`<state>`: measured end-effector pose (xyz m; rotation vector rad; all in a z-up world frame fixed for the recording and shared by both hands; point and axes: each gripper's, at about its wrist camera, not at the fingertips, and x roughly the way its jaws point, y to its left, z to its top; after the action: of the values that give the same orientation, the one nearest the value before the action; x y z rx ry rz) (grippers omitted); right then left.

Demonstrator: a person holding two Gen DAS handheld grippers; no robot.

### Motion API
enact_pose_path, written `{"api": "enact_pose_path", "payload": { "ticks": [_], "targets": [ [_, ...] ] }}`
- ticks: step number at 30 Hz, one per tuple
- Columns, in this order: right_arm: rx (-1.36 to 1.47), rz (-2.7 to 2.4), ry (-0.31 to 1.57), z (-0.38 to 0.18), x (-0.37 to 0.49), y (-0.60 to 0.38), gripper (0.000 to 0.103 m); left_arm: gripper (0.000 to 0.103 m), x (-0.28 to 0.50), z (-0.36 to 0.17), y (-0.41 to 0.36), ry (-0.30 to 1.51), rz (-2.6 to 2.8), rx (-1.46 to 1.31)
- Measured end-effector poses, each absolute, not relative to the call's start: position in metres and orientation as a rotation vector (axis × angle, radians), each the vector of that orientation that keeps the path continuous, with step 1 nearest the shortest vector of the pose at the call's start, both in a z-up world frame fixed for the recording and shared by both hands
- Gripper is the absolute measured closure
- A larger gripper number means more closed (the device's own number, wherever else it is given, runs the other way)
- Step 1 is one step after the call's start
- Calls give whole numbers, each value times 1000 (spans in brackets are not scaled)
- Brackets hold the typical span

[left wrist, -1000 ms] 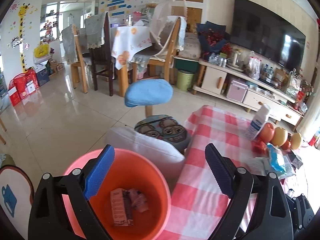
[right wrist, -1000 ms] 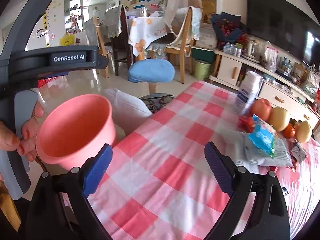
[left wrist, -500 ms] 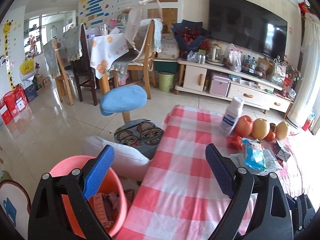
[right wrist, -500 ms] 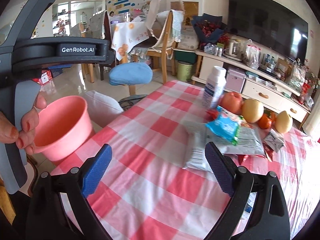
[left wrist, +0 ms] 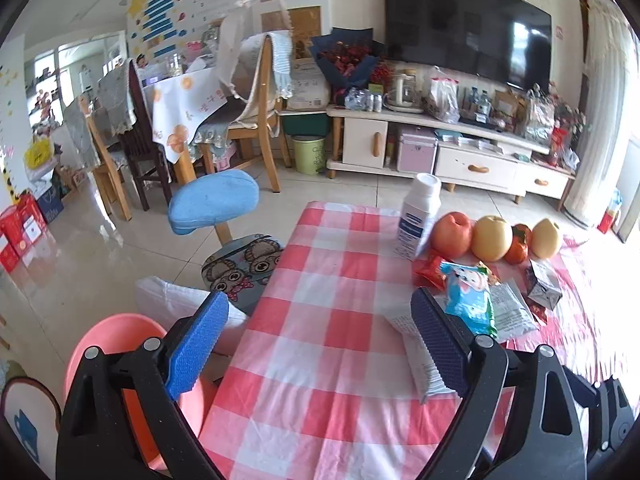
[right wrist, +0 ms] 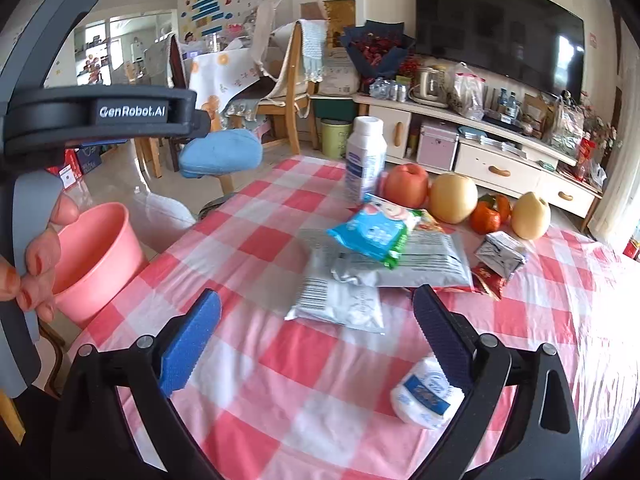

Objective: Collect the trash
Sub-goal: 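Move both tools back over the table toward the snack packages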

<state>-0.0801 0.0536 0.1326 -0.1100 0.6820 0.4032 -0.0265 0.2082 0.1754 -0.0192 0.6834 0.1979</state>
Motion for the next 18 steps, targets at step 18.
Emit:
{"api": "enact_pose_path", "payload": {
  "ticks": [18],
  "targets": [
    [-51, 325, 683, 124, -62, -12, 5, 11, -11, 166, 135, 714, 113, 95]
  ]
}}
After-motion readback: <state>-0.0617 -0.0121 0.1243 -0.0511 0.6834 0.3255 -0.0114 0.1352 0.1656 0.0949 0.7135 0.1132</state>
